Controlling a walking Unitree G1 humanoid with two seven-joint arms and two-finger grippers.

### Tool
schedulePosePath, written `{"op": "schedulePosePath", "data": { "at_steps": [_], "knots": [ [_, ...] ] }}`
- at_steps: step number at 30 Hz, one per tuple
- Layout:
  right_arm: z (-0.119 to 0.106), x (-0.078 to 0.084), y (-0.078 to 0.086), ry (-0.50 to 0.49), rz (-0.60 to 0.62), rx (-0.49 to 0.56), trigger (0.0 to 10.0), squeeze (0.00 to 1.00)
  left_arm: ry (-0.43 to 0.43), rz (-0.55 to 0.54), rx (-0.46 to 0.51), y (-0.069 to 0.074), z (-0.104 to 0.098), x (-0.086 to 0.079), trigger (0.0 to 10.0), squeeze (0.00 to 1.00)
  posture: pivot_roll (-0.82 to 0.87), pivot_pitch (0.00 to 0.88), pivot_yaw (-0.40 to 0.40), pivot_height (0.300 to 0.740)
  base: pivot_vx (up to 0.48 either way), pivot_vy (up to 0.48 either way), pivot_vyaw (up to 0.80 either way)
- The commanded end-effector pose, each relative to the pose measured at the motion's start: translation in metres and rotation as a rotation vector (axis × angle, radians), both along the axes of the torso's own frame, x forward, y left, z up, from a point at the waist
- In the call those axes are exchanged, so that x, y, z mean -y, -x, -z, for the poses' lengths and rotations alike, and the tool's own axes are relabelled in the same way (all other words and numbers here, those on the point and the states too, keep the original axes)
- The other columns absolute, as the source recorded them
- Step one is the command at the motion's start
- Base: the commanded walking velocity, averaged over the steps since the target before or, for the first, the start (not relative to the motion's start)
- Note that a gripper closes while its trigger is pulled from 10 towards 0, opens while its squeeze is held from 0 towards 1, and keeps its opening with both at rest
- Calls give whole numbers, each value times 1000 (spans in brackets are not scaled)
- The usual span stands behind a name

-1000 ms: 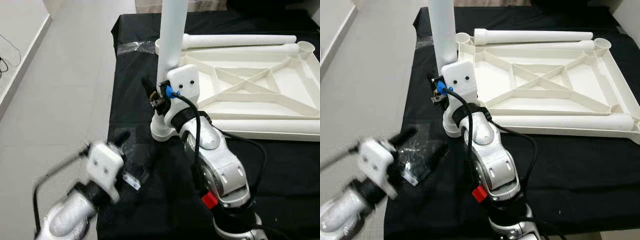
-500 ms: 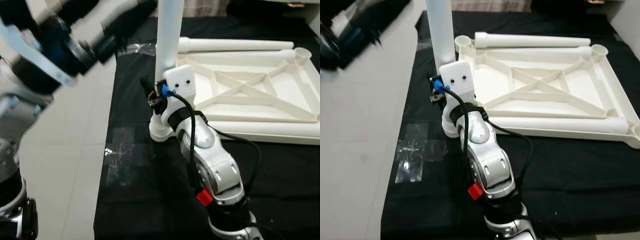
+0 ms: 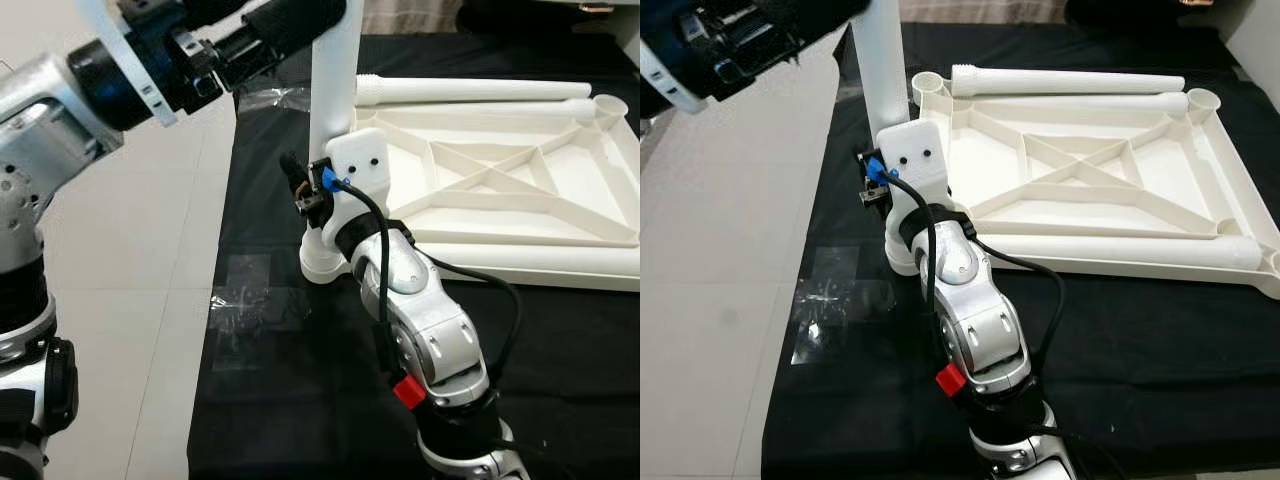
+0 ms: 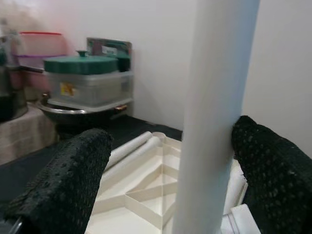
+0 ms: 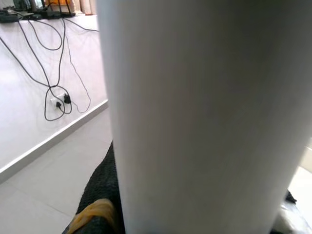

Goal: Building children table

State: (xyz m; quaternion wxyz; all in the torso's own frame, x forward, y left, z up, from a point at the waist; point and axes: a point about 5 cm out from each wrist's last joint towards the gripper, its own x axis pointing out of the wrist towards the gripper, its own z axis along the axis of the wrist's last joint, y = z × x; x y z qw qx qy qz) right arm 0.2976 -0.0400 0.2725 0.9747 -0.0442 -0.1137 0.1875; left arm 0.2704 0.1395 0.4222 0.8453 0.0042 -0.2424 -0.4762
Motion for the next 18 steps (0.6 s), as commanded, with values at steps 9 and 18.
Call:
{"op": "schedulePosePath", "data": {
  "at_steps": [9,18],
  "knots": [
    [45,8,-12,51,76,-227,10000,0,-145,84,-33,-8,5,18,10000,0,76,297,-2,740,0,0,0],
    [44,7,-11,45,79,-224,10000,0,-211,104,-25,-11,7,20,0,0,78,295,7,740,0,0,0]
  ]
}}
